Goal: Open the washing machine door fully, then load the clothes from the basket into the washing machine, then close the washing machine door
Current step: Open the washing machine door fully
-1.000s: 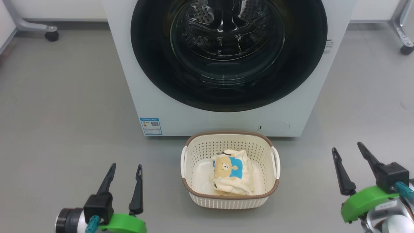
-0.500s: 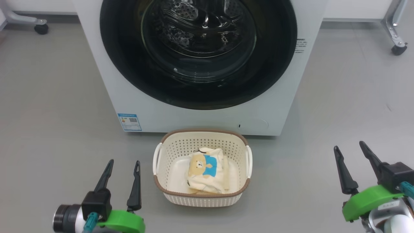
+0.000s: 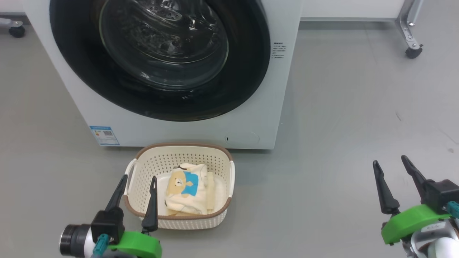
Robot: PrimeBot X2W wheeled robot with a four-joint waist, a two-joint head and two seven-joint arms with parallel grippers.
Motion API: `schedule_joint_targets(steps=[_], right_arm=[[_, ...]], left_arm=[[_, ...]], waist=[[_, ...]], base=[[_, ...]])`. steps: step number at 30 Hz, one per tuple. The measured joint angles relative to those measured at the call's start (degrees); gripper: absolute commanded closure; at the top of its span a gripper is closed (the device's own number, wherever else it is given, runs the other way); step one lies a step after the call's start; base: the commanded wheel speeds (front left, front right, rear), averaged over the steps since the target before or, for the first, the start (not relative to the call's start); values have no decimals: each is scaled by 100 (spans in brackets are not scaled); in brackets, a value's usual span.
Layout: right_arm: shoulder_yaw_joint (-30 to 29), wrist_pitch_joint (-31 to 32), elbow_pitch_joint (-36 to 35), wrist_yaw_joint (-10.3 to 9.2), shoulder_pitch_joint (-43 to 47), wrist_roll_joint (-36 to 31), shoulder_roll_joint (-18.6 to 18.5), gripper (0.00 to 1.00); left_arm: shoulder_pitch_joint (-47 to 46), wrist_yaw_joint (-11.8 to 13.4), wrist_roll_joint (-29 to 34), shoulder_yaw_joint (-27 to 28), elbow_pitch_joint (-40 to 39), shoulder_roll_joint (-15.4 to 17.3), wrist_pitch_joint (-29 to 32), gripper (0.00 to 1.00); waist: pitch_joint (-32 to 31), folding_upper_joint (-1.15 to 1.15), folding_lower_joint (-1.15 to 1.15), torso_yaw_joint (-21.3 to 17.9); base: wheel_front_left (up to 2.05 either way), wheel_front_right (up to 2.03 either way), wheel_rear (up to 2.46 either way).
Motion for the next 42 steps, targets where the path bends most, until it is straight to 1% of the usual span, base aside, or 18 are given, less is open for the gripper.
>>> schedule_joint_targets(steps=[6,8,12,32,38,42], right_arm=[[-40,0,-2,0,1,1,-15,0],[-31,0,-10,0,0,1,-13,0],[-20,0,-12,0,-2,1,-12,0],[-20,-8,-34,0,-1,43,-11,0],[-30,-45,-100,0,-14,-24,-11,0],[-74,-53,-137,0,-202,-36,-11,0]], left_arm=[[-1,-32,0,-34,-89,-26,0,0],[0,-71,0,-31,-77,-12,0,0],[1,-73,0,-29,-73,-14,0,0],[1,-67,0,-26,-63,-13,0,0],[-2,-67,-1,-27,-103,-14,0,0],[-44,-67,-30,-27,-97,-21,0,0]], waist=[[-6,0,0,-13],[-9,0,0,-18],[-20,0,0,-30],[40,0,0,-32],[194,0,0,-13],[358,0,0,12]], base=[[89,89,-178],[57,57,-115],[34,34,-67],[1,1,-2],[0,0,0],[0,0,0]])
